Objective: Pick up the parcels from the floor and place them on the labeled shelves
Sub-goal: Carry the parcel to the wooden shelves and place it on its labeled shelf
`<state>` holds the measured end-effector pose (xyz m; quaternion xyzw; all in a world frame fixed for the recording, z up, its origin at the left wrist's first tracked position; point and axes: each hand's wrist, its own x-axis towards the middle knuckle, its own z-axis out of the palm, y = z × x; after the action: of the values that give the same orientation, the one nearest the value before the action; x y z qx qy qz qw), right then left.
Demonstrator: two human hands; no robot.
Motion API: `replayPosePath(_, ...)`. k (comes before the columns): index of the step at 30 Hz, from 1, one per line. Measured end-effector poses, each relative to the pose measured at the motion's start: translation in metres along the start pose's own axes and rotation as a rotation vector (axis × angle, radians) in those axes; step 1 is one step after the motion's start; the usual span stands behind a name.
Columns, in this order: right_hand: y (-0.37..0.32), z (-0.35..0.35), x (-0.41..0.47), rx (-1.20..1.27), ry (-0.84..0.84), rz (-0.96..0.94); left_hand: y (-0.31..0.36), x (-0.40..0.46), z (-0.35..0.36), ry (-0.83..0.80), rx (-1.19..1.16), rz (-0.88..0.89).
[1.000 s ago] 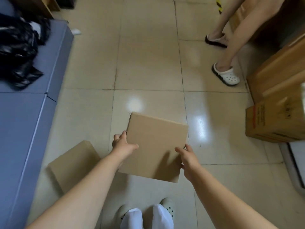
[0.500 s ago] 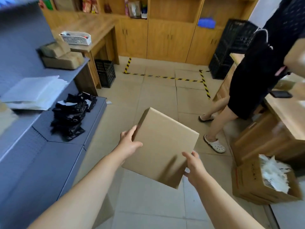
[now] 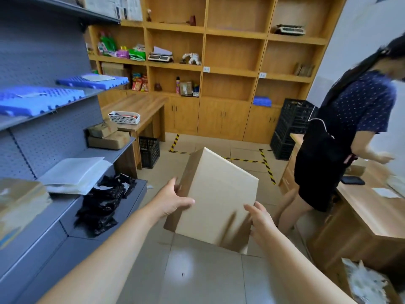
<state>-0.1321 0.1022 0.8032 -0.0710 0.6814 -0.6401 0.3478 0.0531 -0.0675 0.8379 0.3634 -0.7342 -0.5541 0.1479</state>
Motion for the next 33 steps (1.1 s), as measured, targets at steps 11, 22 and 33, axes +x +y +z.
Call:
replayPosePath(11,-0.038,0.057,-0.054,-0.348,-0.24,-0.189,0.036,-0.025,0.023,0.184,0.256,0.082)
replayPosePath(22,-0.04,0.042,-0.065,-0.08,-0.261,-0.176,0.053,-0.044,0.047,0.048,0.321,0.27)
replayPosePath(33,-0.041,0.045,-0.057,-0.33,0.012,-0.327,0.067,-0.057,0.062,0.023,0.272,0.302)
